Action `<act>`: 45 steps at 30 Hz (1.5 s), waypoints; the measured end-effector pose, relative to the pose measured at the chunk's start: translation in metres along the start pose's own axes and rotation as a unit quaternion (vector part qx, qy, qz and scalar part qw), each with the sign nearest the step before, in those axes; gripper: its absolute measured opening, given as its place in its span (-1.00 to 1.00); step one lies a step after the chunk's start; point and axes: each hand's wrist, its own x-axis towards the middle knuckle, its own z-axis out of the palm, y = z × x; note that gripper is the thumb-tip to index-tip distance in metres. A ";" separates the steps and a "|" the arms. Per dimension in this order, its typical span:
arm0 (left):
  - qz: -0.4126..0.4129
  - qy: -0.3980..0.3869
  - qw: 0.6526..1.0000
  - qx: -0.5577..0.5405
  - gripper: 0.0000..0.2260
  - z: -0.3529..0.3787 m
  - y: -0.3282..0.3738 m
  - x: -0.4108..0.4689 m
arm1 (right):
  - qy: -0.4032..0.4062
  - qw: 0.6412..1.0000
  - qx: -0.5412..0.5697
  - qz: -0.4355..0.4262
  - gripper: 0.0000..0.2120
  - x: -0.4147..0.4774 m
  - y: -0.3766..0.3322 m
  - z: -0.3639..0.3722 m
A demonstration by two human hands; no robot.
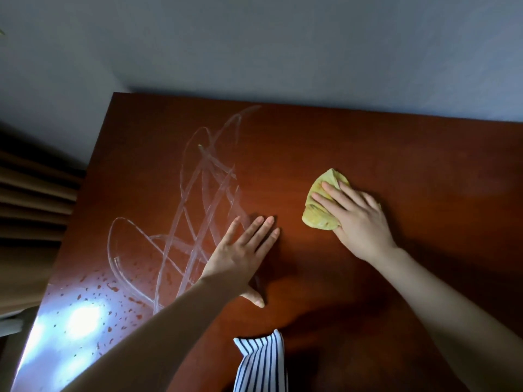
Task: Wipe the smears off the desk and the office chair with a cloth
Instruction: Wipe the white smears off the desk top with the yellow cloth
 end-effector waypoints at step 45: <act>-0.008 0.002 1.000 0.004 0.23 0.009 -0.005 0.001 | 0.023 0.998 0.028 0.048 -0.60 -0.086 0.001 0.004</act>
